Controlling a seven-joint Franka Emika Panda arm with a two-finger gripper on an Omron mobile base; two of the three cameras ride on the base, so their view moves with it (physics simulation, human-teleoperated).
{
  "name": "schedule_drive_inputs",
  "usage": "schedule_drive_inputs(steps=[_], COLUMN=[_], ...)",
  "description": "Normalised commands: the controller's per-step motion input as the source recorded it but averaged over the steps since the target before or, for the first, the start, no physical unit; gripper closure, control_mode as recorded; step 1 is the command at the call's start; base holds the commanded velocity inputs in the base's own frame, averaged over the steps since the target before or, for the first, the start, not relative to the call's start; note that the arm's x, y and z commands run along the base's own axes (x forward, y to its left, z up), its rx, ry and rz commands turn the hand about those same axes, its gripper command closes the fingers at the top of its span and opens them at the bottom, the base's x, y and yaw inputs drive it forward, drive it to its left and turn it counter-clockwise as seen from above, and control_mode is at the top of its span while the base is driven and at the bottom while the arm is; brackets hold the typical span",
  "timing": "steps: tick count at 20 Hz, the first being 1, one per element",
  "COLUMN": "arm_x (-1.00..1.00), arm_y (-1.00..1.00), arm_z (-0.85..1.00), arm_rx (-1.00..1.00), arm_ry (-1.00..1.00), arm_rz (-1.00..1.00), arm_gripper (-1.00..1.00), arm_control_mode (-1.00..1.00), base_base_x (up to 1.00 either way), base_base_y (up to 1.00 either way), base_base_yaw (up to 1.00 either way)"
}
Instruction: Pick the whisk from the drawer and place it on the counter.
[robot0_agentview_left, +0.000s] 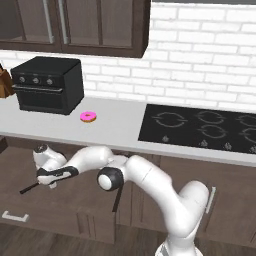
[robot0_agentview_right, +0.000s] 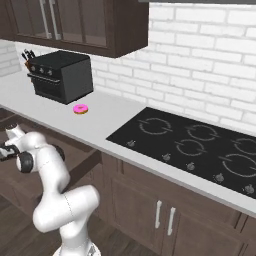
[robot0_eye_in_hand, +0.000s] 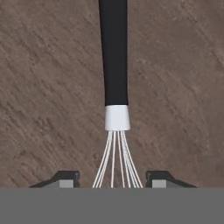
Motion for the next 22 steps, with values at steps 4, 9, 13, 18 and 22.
schedule_drive_inputs(steps=[4, 9, 13, 18, 22], arm_x=[-0.03, -0.05, -0.54, -0.67, 0.03], arm_y=[-0.09, -0.38, -0.75, -0.88, -0.96], arm_z=[0.15, 0.95, 1.0, 0.93, 0.99], arm_rx=[-0.01, 0.0, 0.01, 0.03, 0.0], arm_ry=[0.0, -0.06, -0.04, 0.05, 0.0], arm_rz=[0.0, -0.19, -0.32, -0.38, -0.29], arm_gripper=[1.0, 1.0, 1.0, 1.0, 1.0], arm_control_mode=[-1.0, -1.0, -1.0, -1.0, -1.0], base_base_x=[0.0, 0.0, 0.0, 0.0, 0.0], base_base_y=[0.0, 0.0, 0.0, 0.0, 0.0], base_base_yaw=[0.0, 0.0, 0.0, 0.0, 0.0])
